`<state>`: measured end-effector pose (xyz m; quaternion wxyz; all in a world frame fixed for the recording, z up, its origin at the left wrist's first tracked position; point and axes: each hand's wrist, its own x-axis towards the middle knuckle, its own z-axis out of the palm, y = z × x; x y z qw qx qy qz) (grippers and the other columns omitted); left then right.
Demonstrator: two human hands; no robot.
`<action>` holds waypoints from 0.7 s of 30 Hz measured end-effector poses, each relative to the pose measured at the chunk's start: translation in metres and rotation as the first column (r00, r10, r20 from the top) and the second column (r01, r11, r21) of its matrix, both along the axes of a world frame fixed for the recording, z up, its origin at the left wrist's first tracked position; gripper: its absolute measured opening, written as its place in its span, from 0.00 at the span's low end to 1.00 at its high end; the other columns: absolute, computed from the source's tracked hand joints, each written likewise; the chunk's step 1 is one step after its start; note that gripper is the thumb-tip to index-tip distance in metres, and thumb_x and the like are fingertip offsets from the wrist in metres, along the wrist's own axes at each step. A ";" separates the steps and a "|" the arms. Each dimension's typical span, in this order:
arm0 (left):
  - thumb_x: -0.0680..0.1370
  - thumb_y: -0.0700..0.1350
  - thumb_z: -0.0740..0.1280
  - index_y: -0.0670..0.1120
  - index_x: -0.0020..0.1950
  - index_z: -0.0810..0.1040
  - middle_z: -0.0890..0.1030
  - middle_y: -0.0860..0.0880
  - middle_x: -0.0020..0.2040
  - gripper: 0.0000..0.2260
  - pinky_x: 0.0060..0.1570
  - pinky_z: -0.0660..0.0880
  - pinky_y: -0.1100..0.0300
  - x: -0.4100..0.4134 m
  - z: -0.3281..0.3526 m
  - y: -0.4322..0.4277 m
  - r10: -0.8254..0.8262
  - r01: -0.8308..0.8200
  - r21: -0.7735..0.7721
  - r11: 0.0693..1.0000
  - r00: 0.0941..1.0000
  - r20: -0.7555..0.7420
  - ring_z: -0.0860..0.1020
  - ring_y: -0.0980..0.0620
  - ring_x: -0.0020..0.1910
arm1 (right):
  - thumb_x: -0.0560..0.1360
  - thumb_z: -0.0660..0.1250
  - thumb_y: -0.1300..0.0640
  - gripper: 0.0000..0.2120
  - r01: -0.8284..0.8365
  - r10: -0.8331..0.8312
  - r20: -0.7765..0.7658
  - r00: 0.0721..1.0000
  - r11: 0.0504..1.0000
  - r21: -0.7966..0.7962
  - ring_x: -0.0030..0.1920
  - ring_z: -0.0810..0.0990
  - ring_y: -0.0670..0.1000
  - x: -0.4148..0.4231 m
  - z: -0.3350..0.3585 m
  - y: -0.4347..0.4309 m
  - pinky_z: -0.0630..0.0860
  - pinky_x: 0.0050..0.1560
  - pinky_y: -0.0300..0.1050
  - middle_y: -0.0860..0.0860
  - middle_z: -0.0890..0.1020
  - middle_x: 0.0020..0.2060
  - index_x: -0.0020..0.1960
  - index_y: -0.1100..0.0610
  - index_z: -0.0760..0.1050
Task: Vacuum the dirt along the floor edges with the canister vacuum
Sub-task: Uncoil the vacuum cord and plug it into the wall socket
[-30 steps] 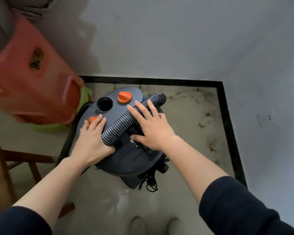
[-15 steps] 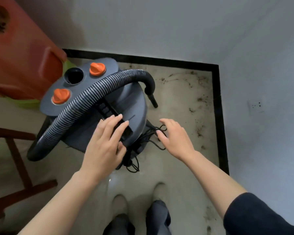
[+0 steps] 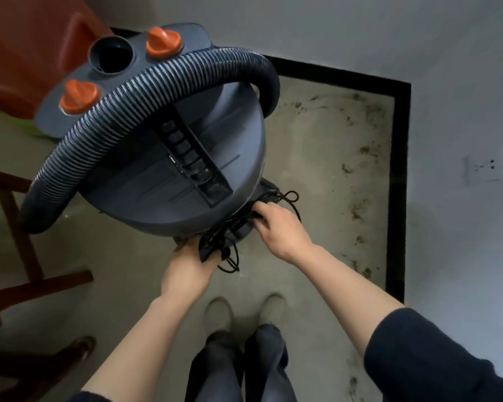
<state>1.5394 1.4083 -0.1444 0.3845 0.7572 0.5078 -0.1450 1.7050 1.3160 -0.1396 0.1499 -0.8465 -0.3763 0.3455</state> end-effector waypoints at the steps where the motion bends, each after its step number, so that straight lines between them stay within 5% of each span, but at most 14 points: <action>1: 0.77 0.50 0.69 0.45 0.63 0.76 0.81 0.40 0.55 0.16 0.45 0.73 0.53 0.002 -0.001 -0.001 0.019 -0.019 0.002 1.000 1.000 0.004 0.78 0.38 0.54 | 0.79 0.60 0.55 0.08 -0.002 0.001 0.008 1.000 0.998 0.057 0.49 0.76 0.60 0.003 0.006 -0.002 0.72 0.47 0.52 0.52 0.74 0.44 0.56 0.53 0.73; 6: 0.78 0.43 0.67 0.43 0.53 0.78 0.82 0.40 0.43 0.07 0.38 0.68 0.54 0.000 0.019 -0.005 0.069 -0.070 0.012 0.997 0.995 0.072 0.79 0.38 0.47 | 0.79 0.63 0.57 0.03 0.082 -0.081 -0.015 0.997 0.949 0.305 0.39 0.70 0.48 0.011 0.044 -0.011 0.65 0.42 0.43 0.47 0.72 0.38 0.51 0.55 0.75; 10: 0.78 0.45 0.68 0.45 0.47 0.82 0.80 0.47 0.35 0.05 0.37 0.68 0.56 -0.006 0.040 -0.008 0.127 -0.118 -0.061 0.991 0.976 0.177 0.76 0.48 0.37 | 0.78 0.64 0.59 0.03 0.189 -0.158 -0.108 0.981 0.892 0.411 0.37 0.72 0.48 0.018 0.074 -0.023 0.69 0.40 0.43 0.48 0.75 0.37 0.47 0.54 0.75; 16: 0.78 0.43 0.68 0.43 0.33 0.74 0.81 0.45 0.29 0.14 0.33 0.68 0.61 -0.008 0.088 -0.025 0.095 -0.015 -0.286 0.958 0.959 0.268 0.73 0.55 0.26 | 0.78 0.65 0.60 0.07 0.500 -0.419 -0.283 0.863 0.791 0.352 0.30 0.67 0.43 0.021 0.102 -0.060 0.63 0.32 0.37 0.48 0.72 0.28 0.41 0.57 0.75; 19: 0.74 0.45 0.72 0.45 0.41 0.74 0.78 0.45 0.29 0.09 0.37 0.68 0.57 -0.001 0.107 -0.040 0.191 -0.044 -0.655 0.754 0.969 0.156 0.80 0.49 0.30 | 0.77 0.65 0.57 0.12 0.626 -0.574 -0.250 0.780 0.721 0.297 0.29 0.64 0.45 0.021 0.104 -0.075 0.63 0.31 0.42 0.49 0.70 0.27 0.36 0.59 0.71; 21: 0.64 0.50 0.75 0.46 0.50 0.75 0.78 0.48 0.32 0.19 0.40 0.71 0.55 0.002 0.115 -0.045 0.165 -0.072 -0.788 0.611 0.986 0.037 0.82 0.46 0.32 | 0.78 0.64 0.53 0.15 0.686 -0.637 -0.254 0.727 0.662 0.303 0.29 0.65 0.47 0.020 0.110 -0.087 0.63 0.31 0.43 0.52 0.71 0.28 0.35 0.59 0.70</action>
